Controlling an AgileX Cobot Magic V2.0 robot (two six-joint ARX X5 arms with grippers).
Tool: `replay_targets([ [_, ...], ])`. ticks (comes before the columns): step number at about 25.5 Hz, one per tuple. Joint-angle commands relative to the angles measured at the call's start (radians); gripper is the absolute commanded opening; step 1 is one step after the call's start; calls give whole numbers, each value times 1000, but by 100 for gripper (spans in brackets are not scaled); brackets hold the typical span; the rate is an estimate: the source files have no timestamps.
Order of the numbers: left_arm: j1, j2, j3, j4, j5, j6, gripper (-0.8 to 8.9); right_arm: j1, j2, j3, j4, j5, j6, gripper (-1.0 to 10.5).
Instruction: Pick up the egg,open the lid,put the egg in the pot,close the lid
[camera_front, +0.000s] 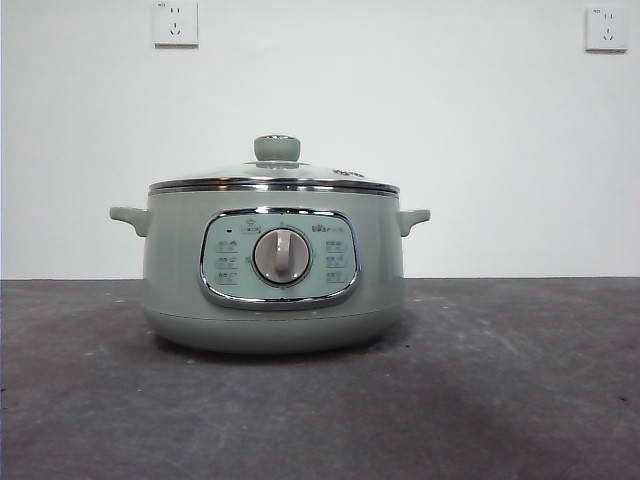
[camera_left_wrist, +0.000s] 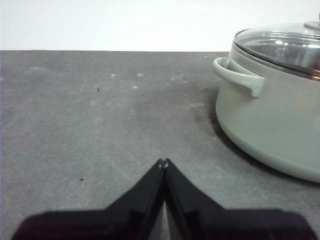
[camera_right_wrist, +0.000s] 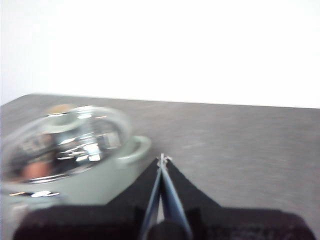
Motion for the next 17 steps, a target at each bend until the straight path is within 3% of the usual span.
replay_targets([
  [1,2,-2,-9,3,3,-6,-3,-72,-71,-122,69,-1,-13,3],
  [6,2,-2,-9,3,3,-6,-4,-131,-189,-270,111,13,-20,3],
  [17,2,-2,-9,3,2,-6,-3,-135,-306,-480,114,20,-29,3],
])
